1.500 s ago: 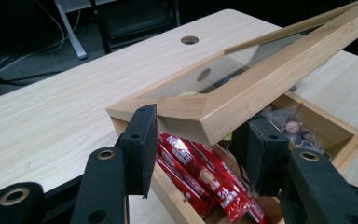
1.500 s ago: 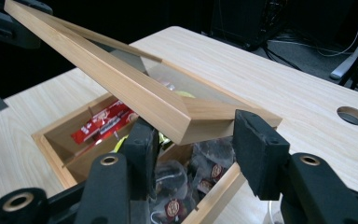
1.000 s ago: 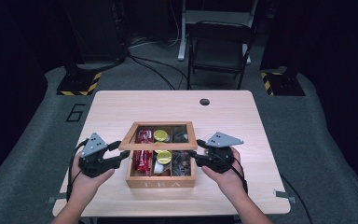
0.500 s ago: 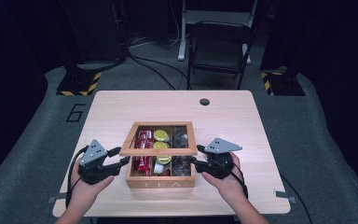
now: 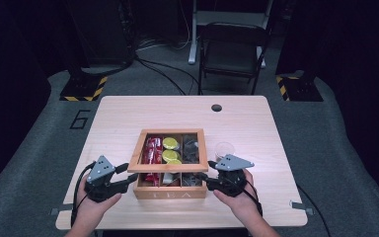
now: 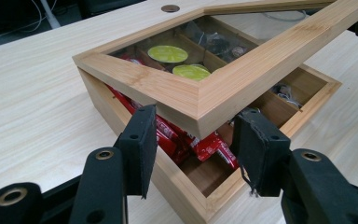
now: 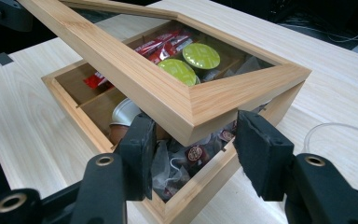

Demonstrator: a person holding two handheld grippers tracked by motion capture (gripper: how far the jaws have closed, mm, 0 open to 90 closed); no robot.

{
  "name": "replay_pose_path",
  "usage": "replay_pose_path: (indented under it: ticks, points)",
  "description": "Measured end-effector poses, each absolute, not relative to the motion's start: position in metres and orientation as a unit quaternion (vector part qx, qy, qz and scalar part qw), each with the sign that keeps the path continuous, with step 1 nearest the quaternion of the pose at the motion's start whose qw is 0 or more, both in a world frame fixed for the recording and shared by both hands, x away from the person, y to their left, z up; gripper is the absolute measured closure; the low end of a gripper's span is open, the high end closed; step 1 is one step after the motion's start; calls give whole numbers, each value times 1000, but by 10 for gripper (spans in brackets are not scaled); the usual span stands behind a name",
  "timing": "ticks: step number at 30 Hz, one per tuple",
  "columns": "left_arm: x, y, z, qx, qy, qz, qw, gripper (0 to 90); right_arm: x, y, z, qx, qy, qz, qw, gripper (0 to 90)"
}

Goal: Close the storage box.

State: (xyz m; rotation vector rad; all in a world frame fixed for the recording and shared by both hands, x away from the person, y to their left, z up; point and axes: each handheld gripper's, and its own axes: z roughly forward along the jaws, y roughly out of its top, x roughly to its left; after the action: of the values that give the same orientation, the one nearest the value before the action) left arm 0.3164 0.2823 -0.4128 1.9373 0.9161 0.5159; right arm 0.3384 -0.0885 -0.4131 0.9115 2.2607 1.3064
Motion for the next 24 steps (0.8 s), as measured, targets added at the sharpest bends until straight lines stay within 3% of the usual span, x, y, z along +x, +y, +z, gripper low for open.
replay_pose_path:
  ticks: [24]
  points:
    - [309,284,-439,786,375,193,452,501,332,-91,-439,320,806,466,172,470]
